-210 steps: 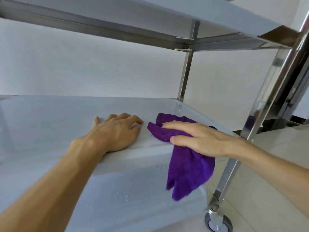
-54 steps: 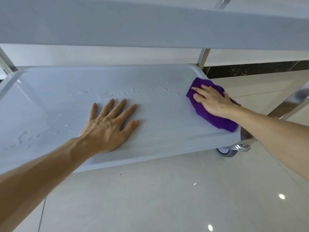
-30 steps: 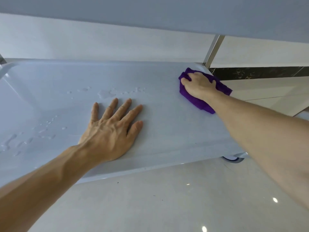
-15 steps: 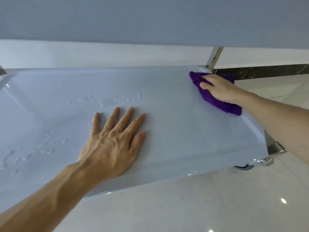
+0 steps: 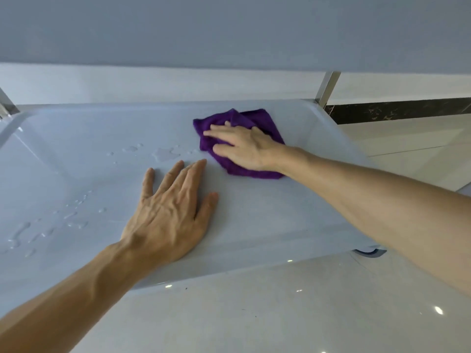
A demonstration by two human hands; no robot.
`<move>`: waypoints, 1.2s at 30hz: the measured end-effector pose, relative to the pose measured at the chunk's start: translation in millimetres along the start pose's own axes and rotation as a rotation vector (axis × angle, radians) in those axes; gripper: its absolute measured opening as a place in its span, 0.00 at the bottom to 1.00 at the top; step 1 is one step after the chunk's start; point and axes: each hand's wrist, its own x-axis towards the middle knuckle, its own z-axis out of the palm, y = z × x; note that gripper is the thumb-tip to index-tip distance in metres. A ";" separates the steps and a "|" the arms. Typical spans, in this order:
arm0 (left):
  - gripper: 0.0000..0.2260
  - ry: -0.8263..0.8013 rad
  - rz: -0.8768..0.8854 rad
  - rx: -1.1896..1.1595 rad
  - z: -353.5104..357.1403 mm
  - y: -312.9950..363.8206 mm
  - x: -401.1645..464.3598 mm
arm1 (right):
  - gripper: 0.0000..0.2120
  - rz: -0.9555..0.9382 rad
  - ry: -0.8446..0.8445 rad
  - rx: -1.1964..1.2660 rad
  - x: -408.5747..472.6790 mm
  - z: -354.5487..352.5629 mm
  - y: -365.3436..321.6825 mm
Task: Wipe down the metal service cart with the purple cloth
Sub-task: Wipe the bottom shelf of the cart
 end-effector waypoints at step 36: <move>0.34 -0.157 0.618 0.447 -12.5 42.7 -50.0 | 0.20 0.220 0.299 -0.054 -180.4 7.4 39.2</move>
